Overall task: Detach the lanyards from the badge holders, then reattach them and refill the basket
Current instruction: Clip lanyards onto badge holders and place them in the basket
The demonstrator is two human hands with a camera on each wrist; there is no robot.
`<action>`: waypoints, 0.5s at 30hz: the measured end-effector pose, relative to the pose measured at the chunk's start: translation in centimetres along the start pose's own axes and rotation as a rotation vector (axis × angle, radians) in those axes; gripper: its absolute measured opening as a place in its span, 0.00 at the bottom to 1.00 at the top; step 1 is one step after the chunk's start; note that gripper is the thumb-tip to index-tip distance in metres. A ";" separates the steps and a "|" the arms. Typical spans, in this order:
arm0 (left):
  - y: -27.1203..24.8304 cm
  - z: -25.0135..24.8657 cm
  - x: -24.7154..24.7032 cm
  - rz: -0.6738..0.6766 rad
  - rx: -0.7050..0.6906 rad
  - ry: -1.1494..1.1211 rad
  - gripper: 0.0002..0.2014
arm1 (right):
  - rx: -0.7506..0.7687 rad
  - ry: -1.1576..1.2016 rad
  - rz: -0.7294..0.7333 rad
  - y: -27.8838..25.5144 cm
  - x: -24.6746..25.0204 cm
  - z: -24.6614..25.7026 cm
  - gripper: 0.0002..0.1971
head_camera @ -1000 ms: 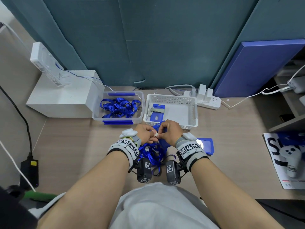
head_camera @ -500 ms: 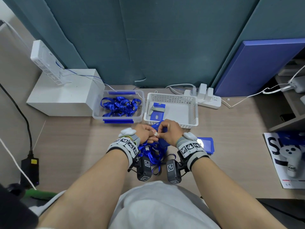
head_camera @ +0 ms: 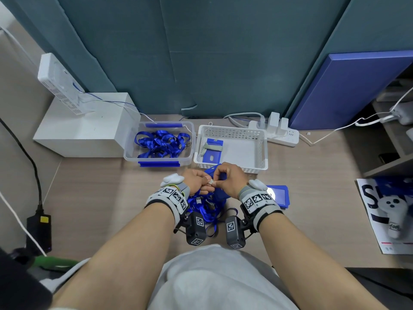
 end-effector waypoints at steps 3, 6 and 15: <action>0.0 0.1 0.0 0.009 -0.010 -0.008 0.08 | -0.007 0.021 0.005 0.1 -0.2 -0.3 0.15; -0.1 0.0 -0.2 0.021 -0.038 0.020 0.09 | -0.039 0.068 0.001 0.2 -0.4 -1.0 0.15; -0.4 -0.9 0.6 -0.026 -0.127 0.021 0.05 | -0.028 0.164 -0.028 0.3 0.5 -1.3 0.19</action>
Point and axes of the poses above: each hand's wrist, its own y-axis towards the middle knuckle, its own x-axis out of the back of the hand, z = x × y, the point moved 8 cm from there along y, towards the middle knuckle, and after that the axes turned 1 degree about z, right-handed, at the moved point
